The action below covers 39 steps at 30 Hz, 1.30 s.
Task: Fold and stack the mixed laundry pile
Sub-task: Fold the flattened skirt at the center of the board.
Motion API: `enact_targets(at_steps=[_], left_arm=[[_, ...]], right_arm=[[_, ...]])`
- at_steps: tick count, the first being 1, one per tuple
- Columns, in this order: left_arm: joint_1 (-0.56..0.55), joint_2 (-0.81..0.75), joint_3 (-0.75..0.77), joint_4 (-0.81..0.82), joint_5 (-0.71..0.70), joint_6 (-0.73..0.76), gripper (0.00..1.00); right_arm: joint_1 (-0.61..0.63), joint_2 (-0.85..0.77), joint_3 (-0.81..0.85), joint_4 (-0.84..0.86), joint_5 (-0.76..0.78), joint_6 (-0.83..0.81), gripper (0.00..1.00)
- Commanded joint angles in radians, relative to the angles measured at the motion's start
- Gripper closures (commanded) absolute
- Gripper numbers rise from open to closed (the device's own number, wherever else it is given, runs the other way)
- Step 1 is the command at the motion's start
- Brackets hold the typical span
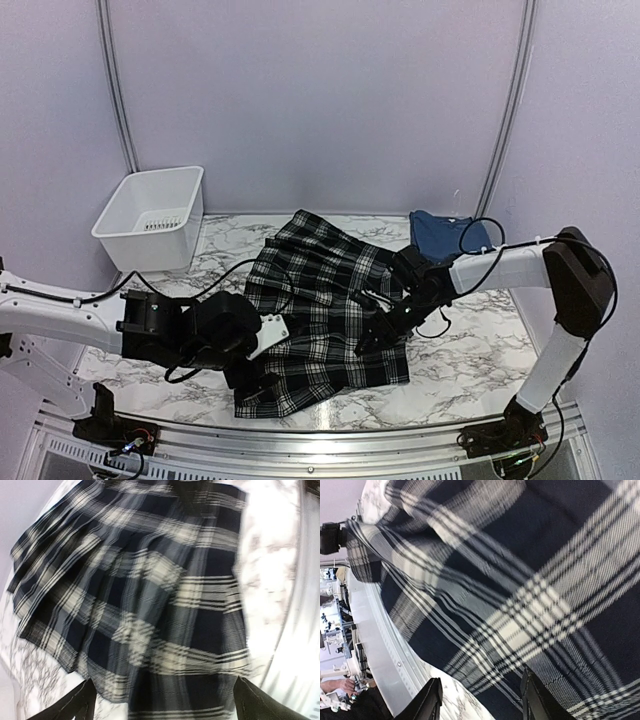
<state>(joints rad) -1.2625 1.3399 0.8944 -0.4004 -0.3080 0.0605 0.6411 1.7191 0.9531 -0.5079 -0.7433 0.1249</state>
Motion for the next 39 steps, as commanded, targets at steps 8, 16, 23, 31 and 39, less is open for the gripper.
enact_targets(at_steps=[8,16,23,31,39], left_arm=[[-0.171,0.349,0.137,0.035,-0.181,-0.046,0.01],[-0.138,0.471,0.161,0.084,-0.304,-0.001,0.15],[-0.072,0.457,0.189,0.074,-0.232,0.1,0.68],[-0.078,0.281,0.262,-0.177,0.035,0.088,1.0],[-0.106,0.145,0.32,-0.379,0.221,0.071,1.0]], right_arm=[[-0.01,0.149,0.374,0.078,0.059,0.041,0.49],[0.002,0.321,0.44,0.109,0.029,0.023,0.5],[0.061,0.418,0.395,0.124,-0.007,-0.028,0.51],[0.177,0.367,0.331,0.088,-0.06,-0.059,0.52],[0.101,0.213,0.402,-0.039,-0.095,-0.113,0.48]])
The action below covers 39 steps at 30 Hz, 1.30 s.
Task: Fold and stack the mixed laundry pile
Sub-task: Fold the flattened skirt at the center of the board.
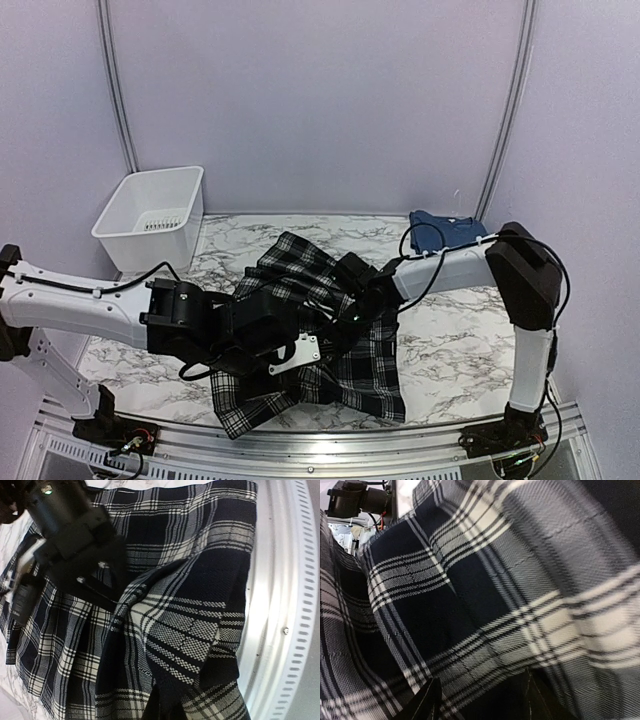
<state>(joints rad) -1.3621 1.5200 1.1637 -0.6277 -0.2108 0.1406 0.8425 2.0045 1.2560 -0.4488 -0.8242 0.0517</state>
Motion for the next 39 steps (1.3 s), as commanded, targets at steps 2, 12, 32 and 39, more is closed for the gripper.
enact_targets(at_steps=[2,12,32,39], left_arm=[[-0.004,-0.046,0.075,-0.173,0.144,-0.003,1.0],[0.124,0.027,0.228,-0.223,0.206,0.098,1.0],[0.411,0.316,0.623,-0.222,0.175,0.326,1.0],[0.453,0.389,0.675,-0.217,0.197,0.353,1.0]], right_arm=[[-0.18,-0.061,0.178,-0.124,0.028,-0.045,0.48],[-0.334,0.133,0.467,-0.123,0.421,-0.071,0.44],[-0.184,0.19,0.27,-0.066,0.321,-0.173,0.47],[-0.141,0.077,0.172,-0.023,0.293,-0.133,0.45]])
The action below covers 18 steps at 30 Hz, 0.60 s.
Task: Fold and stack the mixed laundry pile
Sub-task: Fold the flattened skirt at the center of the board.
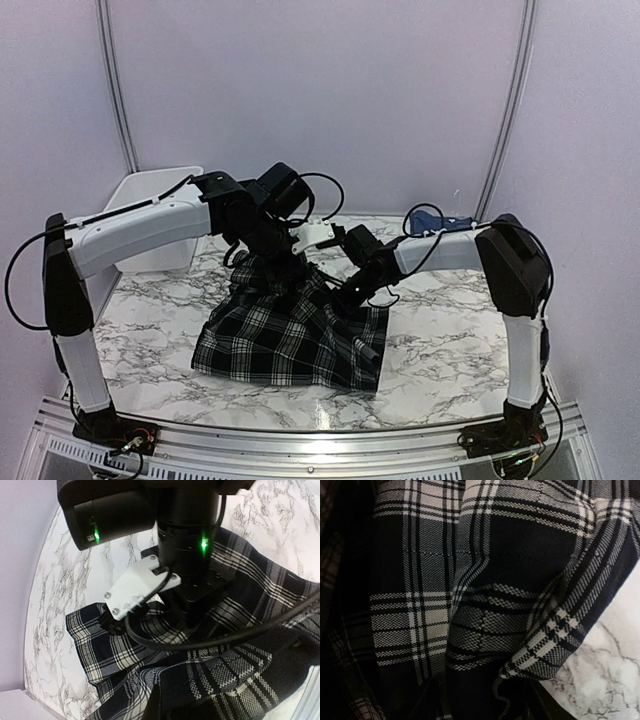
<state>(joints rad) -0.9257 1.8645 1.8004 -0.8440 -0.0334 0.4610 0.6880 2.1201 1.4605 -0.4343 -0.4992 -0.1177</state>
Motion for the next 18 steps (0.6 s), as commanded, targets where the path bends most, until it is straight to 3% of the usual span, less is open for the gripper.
enact_targets(at_steps=[1,10,14,18], left_arm=[[0.023,0.056,0.04,-0.001,0.021,0.038,1.0],[0.099,0.191,0.097,0.013,0.063,0.044,0.97],[0.147,0.243,0.128,0.025,0.003,-0.027,0.62],[0.209,0.19,0.101,0.069,-0.037,-0.134,0.29]], right_arm=[[0.003,-0.05,-0.026,-0.043,-0.022,0.041,0.44],[-0.217,-0.176,0.066,-0.122,-0.019,0.174,0.38],[-0.256,-0.253,0.002,-0.121,-0.091,0.214,0.34],[-0.258,-0.355,-0.11,-0.11,-0.172,0.247,0.33]])
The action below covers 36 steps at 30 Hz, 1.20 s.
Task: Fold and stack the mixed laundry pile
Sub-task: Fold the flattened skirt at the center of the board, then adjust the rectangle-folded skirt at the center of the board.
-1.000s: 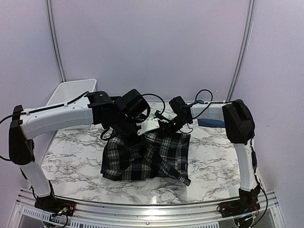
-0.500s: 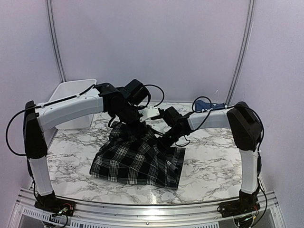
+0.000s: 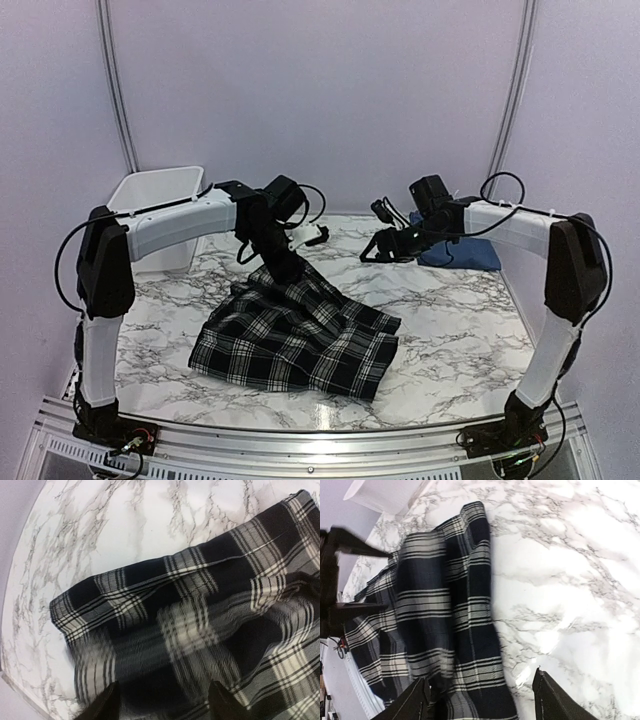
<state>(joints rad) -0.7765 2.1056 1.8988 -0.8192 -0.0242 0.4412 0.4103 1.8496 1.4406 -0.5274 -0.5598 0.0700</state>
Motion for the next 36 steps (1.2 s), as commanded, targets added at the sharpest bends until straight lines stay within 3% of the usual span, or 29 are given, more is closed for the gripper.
enact_targets(at_steps=[1,6,12,22,27,32,34,36], left_arm=[[0.078,-0.081,-0.023,0.064,-0.029,-0.137,0.23],[0.132,-0.252,-0.194,0.123,0.107,-0.178,0.01],[0.149,-0.266,-0.32,0.181,0.176,-0.205,0.01],[0.246,-0.065,-0.221,0.255,0.314,-0.386,0.01],[0.253,0.036,-0.163,0.257,0.4,-0.472,0.01],[0.253,0.095,-0.161,0.284,0.521,-0.527,0.01],[0.253,0.098,-0.174,0.293,0.542,-0.531,0.06],[0.253,0.094,-0.183,0.299,0.567,-0.527,0.18]], right_arm=[[0.019,-0.115,-0.133,-0.015,-0.138,0.063,0.33],[0.024,-0.267,-0.293,-0.023,-0.202,0.086,0.31],[0.088,-0.3,-0.409,-0.085,-0.143,0.112,0.31],[0.184,-0.252,-0.472,-0.105,-0.123,0.126,0.3],[0.193,-0.245,-0.493,-0.114,-0.114,0.115,0.38],[0.192,-0.238,-0.48,-0.125,-0.126,0.11,0.51],[0.193,-0.239,-0.469,-0.134,-0.131,0.108,0.57],[0.192,-0.24,-0.459,-0.136,-0.14,0.105,0.65]])
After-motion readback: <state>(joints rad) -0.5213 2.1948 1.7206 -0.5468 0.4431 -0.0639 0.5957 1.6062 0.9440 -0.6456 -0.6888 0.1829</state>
